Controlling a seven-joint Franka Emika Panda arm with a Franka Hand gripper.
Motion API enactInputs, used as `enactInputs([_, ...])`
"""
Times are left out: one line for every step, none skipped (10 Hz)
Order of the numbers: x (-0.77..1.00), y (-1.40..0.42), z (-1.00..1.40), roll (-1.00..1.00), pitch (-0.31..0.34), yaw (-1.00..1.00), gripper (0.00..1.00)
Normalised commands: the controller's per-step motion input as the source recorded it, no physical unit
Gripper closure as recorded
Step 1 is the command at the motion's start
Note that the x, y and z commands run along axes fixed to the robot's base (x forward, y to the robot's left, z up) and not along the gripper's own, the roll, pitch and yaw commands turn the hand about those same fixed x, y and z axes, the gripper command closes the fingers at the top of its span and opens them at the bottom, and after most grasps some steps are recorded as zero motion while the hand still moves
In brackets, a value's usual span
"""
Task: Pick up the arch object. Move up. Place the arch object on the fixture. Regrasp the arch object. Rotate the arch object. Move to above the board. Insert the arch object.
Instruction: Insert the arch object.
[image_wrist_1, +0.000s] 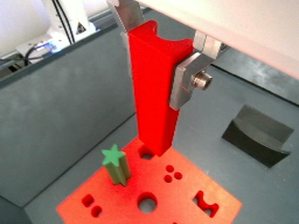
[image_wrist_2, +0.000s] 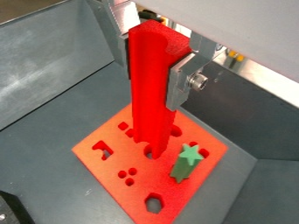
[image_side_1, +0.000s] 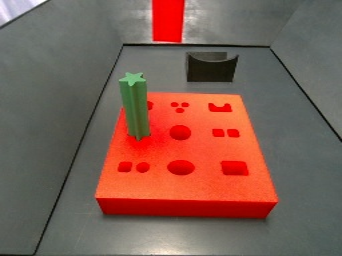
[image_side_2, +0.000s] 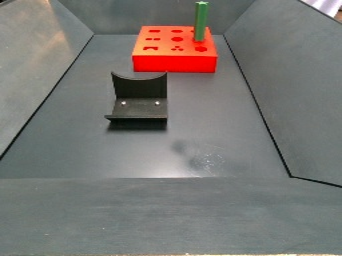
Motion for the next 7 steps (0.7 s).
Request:
enactInputs([0.98, 0.27, -0.33, 0.0, 0.051, 0.06, 1.0])
enactInputs([0.99, 0.23, -0.3, 0.0, 0.037, 0.07, 1.0])
enactInputs([0.93, 0.16, -0.24, -0.06, 0.014, 0.0, 1.0])
enactInputs([1.0, 0.17, -0.42, -0.01, 0.043, 0.02, 1.0])
enactInputs([1.0, 0.05, -0.54, 0.01, 0.064, 0.0, 1.0])
enactInputs([1.0, 0.0, -0.54, 0.05, 0.046, 0.0, 1.0])
enactInputs([1.0, 0.0, -0.47, 0.02, 0.034, 0.0, 1.0])
